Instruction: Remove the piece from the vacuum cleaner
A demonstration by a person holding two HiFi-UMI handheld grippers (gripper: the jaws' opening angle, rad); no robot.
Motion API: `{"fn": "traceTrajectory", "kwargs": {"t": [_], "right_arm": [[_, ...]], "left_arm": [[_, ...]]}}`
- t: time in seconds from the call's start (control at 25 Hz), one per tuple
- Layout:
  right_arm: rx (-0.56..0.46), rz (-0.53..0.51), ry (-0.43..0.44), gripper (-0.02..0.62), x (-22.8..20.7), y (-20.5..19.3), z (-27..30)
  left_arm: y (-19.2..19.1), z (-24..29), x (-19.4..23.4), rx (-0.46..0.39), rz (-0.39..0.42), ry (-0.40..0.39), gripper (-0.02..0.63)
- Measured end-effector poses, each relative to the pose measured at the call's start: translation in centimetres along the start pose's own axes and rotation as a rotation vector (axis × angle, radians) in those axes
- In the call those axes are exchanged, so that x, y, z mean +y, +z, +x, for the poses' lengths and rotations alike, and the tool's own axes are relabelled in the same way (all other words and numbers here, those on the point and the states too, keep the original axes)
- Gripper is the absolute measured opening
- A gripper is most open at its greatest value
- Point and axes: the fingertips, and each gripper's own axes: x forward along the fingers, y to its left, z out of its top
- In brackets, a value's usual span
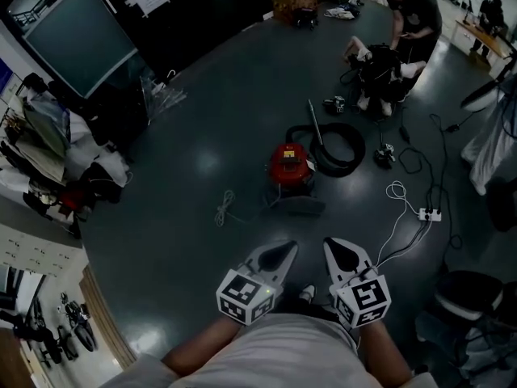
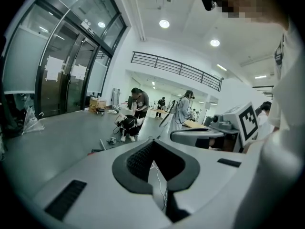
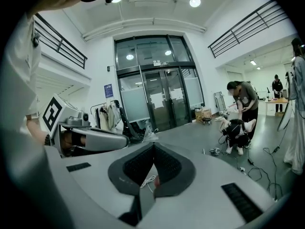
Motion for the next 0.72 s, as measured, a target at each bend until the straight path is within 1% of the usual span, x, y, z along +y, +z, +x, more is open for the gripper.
{"fn": "traceTrajectory", "kwargs": {"t": [0.16, 0.36, 0.56, 0.72], "right_arm": [[0.010, -0.008, 0.006, 0.015, -0.5, 0.1, 1.0], [0.037, 0.001, -0.004, 0.015, -1.4, 0.0, 3.4], [0.053, 0.000, -0.033, 0.015, -3.1, 0.8, 7.6], [0.075, 0.005, -0.048, 0.015, -4.6, 1.6, 12.2]], "left_arm": [[0.3, 0.7, 0.7, -0.005, -0.004, 0.000, 0.005], [0.8, 1.8, 3.4, -0.012, -0.021, 0.001, 0.006], [1.7, 4.0, 7.8, -0.006, -0.027, -0.012, 0.006], [2.8, 6.1, 12.6, 0.005, -0.021, -0.025, 0.006]]}}
